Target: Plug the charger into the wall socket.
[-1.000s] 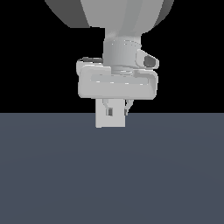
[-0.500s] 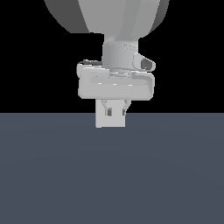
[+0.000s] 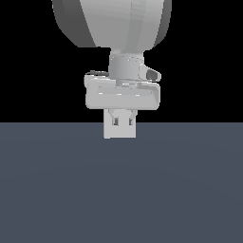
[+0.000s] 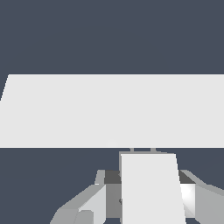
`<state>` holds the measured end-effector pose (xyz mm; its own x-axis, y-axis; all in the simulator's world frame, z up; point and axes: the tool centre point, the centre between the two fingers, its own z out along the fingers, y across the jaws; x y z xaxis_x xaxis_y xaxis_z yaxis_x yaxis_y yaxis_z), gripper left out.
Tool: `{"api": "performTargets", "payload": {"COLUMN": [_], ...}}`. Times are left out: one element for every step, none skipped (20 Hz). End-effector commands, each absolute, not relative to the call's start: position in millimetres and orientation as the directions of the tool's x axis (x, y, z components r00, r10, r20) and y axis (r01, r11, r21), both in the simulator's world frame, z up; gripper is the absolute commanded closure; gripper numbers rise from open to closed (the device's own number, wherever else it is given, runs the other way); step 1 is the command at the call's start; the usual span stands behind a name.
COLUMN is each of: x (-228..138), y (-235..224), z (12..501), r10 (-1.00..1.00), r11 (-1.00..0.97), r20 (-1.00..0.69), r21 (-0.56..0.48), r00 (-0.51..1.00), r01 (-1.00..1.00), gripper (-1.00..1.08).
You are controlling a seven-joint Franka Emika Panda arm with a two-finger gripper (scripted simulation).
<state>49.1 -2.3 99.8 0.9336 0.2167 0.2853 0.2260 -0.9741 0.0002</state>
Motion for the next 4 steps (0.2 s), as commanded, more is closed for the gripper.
{"api": "performTargets", "payload": {"x": [53.0,53.6,53.8,53.8], "y": [-1.7,-1.7,-1.7,-1.8], "z": [99.9,99.9,99.9,99.9], "r10": [0.216,0.216,0.216,0.216], "r11": [-0.974,-0.974,-0.974,-0.974], "r20": [0.285,0.285,0.285,0.285], "r21": [0.000,0.000,0.000,0.000], "r00": [0.934,0.934,0.934,0.934], "r01": [0.226,0.226,0.226,0.226], "gripper": [1.08,1.08,1.08,1.08]}}
